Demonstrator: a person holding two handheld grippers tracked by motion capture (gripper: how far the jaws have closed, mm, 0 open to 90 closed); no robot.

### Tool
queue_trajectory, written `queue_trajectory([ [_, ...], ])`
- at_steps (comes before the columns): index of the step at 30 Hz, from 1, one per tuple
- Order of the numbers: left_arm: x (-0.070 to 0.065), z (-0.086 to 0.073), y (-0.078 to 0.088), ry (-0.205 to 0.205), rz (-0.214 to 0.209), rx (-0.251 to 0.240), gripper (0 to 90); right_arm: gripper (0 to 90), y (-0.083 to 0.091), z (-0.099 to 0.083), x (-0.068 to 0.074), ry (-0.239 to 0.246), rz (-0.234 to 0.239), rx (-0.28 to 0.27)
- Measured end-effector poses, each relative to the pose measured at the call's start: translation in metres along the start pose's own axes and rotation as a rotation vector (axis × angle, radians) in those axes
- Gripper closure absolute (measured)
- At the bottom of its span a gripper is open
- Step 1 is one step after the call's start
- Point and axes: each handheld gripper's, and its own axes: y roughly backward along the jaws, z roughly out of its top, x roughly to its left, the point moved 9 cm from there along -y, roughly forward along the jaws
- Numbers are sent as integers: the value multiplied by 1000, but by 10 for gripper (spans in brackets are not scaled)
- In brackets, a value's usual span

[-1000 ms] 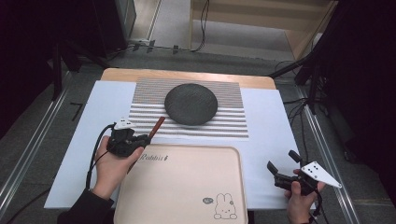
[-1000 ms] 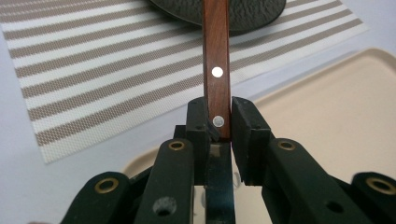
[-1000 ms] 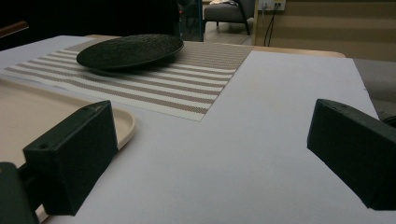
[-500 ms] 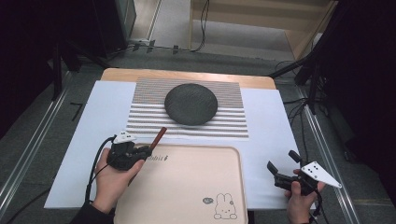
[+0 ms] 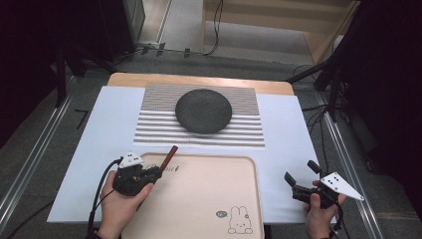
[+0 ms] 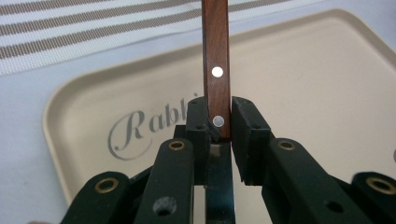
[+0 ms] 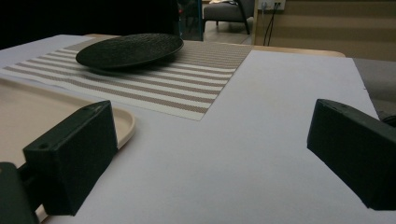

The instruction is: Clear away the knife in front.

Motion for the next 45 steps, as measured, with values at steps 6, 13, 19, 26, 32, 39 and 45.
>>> queue_trajectory([
  [6, -2, -13, 2, 14, 6, 8, 771, 6, 0, 0, 0, -1, 0, 1],
  [13, 4, -23, 6, 44, 14, 9, 771, 5, 0, 0, 0, 0, -1, 1],
  [19, 10, -38, 5, 71, 51, 40, 770, 5, 0, 0, 0, 1, -2, 1],
  [26, 14, -51, 5, 93, 71, 46, 770, 6, 0, 0, 0, 1, -3, 2],
  [32, 18, -48, 6, 77, 104, 41, 669, 5, 0, 0, 1, -1, -3, 4],
  [39, 13, -21, 12, 7, 54, -52, 807, 6, 0, 0, 1, 4, -3, 4],
  [45, 1, -18, -4, -68, -1, 1, 896, 6, 0, -1, 1, 3, -5, 7],
])
